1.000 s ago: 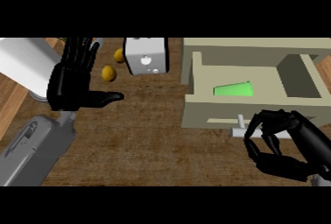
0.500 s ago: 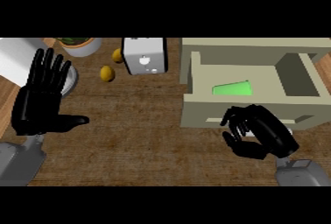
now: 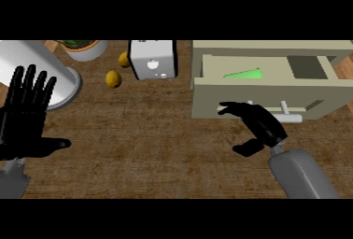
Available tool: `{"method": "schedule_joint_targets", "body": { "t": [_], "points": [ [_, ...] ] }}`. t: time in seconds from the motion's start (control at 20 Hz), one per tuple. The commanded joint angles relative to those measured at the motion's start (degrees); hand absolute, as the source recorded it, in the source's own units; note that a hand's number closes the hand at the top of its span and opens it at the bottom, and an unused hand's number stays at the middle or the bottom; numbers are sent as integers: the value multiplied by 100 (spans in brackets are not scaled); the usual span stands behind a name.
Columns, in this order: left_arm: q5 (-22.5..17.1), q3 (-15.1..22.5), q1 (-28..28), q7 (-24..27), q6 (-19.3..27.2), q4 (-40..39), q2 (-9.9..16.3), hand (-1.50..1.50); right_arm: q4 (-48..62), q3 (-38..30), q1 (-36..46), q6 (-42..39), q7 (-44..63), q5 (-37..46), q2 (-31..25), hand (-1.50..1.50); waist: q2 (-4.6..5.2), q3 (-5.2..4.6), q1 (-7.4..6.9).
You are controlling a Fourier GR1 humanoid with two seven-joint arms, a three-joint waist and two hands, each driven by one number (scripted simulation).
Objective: Pick up the cup, place it into the drawer and close the drawer
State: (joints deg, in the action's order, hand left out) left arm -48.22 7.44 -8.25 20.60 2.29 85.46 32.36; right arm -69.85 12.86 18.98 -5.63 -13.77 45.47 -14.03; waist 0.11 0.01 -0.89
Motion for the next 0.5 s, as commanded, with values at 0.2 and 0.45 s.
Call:
{"method": "schedule_joint_targets", "body": {
  "t": [0.2, 0.45],
  "points": [
    [73, -519, 316, 86, -804, -333, -77, -150, 2384, -674, 1309, 367, -851, 54, 122, -150, 15, 1, -4],
    [284, -486, 318, 196, -904, -425, -278, -150, 3821, -1112, 2323, 438, -1278, -116, 256, -150, 45, 4, -85]
  ]
}}
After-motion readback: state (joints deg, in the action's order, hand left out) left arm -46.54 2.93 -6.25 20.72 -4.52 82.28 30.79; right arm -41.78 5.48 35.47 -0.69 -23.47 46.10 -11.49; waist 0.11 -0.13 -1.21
